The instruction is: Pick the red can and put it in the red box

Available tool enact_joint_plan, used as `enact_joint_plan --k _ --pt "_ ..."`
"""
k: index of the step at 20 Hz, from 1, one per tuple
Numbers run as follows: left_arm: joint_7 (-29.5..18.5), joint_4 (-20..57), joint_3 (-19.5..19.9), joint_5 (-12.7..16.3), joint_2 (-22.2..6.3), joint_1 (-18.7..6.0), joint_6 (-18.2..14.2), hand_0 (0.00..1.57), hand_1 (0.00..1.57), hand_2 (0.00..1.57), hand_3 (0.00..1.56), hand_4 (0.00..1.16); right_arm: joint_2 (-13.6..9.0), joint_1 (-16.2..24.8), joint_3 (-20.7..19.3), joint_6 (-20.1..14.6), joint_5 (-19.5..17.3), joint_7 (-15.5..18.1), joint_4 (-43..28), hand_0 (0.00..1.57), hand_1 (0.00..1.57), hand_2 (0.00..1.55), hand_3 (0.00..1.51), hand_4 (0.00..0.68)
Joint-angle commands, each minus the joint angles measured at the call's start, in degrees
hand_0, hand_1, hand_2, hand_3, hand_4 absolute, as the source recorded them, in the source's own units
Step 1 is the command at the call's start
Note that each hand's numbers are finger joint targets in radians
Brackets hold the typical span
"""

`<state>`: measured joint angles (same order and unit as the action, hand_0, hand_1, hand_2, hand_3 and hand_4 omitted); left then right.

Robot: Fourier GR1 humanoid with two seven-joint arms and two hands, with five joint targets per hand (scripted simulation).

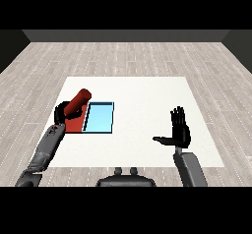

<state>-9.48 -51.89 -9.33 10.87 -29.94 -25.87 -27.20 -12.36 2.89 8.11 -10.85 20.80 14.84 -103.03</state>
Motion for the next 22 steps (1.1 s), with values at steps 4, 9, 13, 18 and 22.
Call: enact_joint_plan --k 4,9,13,18,22 --pt "4.8 23.4 -1.2 -5.5 -0.7 -4.5 0.3 1.51 1.51 1.43 1.36 0.97 1.6 -3.0 -2.3 2.1 1.6 3.7 6.8 0.0 0.0 0.0 0.0 0.0" --pt "4.9 36.6 -0.7 -6.8 -0.1 -9.4 5.0 0.0 0.0 0.0 0.0 0.72 1.8 -3.9 -0.8 1.3 -2.1 4.8 10.9 0.0 0.0 0.0 0.0 0.0" --pt "4.3 43.3 -1.3 -8.7 2.6 -11.8 6.0 1.12 1.12 1.04 0.0 0.65 2.2 -7.2 -2.5 1.8 -1.4 5.7 14.1 0.0 0.0 0.0 0.0 0.0" --pt "3.8 47.2 -4.5 -12.4 1.0 -13.8 14.1 0.0 0.0 0.0 0.0 0.0 2.5 -7.2 -3.2 3.8 -0.2 7.6 15.1 0.0 0.0 0.0 0.0 0.0" --pt "-1.4 46.3 2.6 -6.3 1.3 -13.8 9.0 0.0 0.0 0.0 0.0 0.0 2.6 -8.5 -3.2 4.0 0.0 6.2 15.0 0.0 0.0 0.0 0.0 0.0"
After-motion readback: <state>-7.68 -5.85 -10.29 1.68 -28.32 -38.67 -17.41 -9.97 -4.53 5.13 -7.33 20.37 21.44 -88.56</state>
